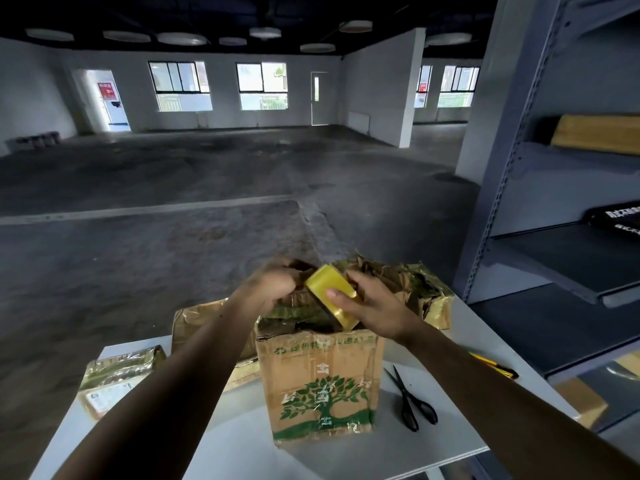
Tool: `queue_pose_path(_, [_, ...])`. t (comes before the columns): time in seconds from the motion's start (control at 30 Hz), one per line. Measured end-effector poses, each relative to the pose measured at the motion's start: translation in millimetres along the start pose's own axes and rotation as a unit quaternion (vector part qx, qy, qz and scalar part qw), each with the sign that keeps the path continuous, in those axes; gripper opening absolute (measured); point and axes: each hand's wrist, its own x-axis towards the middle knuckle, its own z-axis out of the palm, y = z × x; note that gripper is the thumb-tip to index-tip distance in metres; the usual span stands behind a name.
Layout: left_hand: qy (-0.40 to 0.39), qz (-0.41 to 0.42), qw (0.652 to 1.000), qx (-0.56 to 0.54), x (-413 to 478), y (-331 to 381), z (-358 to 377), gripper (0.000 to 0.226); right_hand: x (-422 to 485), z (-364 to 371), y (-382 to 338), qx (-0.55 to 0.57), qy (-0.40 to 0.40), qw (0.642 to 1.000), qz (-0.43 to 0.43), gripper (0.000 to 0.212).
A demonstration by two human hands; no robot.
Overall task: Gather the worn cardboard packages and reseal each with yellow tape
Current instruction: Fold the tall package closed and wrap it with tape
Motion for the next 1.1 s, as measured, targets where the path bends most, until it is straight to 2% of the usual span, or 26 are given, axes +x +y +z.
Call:
queue_pose_path(0.07, [0.011,0.038,0.994,0.106,-0.1,0.7,-0.3,0.021,2.1,-0.3,-4.0,0.001,-0.015,1.0,0.0,0.029])
queue_pose_path(0.17, [0.022,0.093,0.965,0.242,-1.8,2.3,4.2,0.021,5.9,-0.7,-6.2,-0.118,-0.018,0.993,-0.024,0.03])
queue_pose_path(0.23, [0.039,0.098,0.951,0.29,-2.4,3.1,9.0,0.019,6.1,-1.3,-6.3,-0.137,-0.026,0.99,-0.033,0.029])
queue_pose_path(0.37, [0.133,0.141,0.948,0.252,1.7,4.4,15.4,0.015,9.1,-6.0,-6.5,-0.125,-0.003,0.992,-0.009,0.021])
queue_pose_path(0.5, [0.198,0.26,0.919,0.221,-0.9,6.5,20.1,0.019,13.1,-11.9,-9.8,-0.089,0.039,0.993,0.069,0.023])
queue_pose_path(0.57, [0.215,0.313,0.904,0.197,-1.8,4.2,24.0,0.015,12.5,-16.3,-18.1,-0.043,0.072,0.991,0.104,0.036])
queue_pose_path(0.67, [0.226,0.381,0.881,0.169,-2.6,1.1,26.4,0.018,13.9,-21.9,-24.3,-0.04,0.093,0.988,0.112,0.056])
queue_pose_path(0.83, [0.244,0.478,0.814,0.223,-9.3,11.7,26.1,0.025,25.0,-19.9,-17.7,-0.024,0.157,0.985,0.059,0.021])
queue_pose_path(0.97, [0.256,0.517,0.773,0.265,-10.7,15.3,20.3,0.024,27.6,-20.6,-14.1,0.0,0.14,0.988,0.065,0.013])
queue_pose_path(1.1, [0.324,0.505,0.734,0.317,-8.5,10.1,20.0,0.024,29.6,-22.6,-13.3,-0.091,0.198,0.976,0.03,0.007])
